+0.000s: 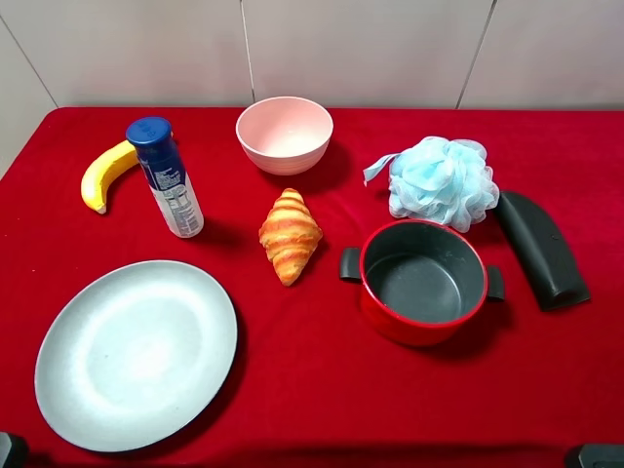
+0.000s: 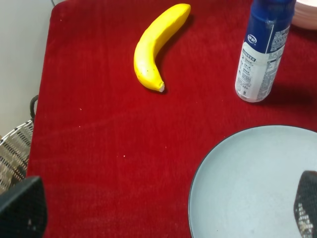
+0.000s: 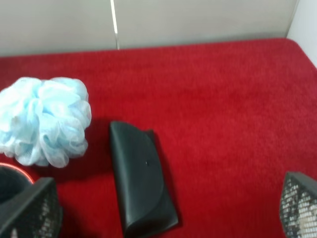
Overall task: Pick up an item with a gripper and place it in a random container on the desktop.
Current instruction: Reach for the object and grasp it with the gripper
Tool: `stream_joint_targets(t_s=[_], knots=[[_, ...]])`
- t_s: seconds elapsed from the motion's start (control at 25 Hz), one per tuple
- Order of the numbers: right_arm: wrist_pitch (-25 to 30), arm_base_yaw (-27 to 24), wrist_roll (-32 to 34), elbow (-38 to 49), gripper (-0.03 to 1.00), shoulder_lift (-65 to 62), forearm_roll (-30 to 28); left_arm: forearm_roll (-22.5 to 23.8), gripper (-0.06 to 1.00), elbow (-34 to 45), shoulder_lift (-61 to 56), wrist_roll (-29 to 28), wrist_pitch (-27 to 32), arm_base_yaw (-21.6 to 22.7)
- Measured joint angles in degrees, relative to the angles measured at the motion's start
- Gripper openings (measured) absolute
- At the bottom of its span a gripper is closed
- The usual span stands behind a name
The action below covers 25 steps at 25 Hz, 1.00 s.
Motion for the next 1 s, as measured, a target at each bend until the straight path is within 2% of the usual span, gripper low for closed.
stream_joint_targets(t_s=[0.24,1.0], knots=[[-1.0,0.0,0.0,-0.5,0.69,5.4,0.4,0.0,0.99,0.0,0.0,0.0,0.0,0.0],[-15.5,0.0,-1.8,-1.1,0.69,33.5,1.2,0.0,0.99,0.0,0.0,0.0,0.0,0.0]])
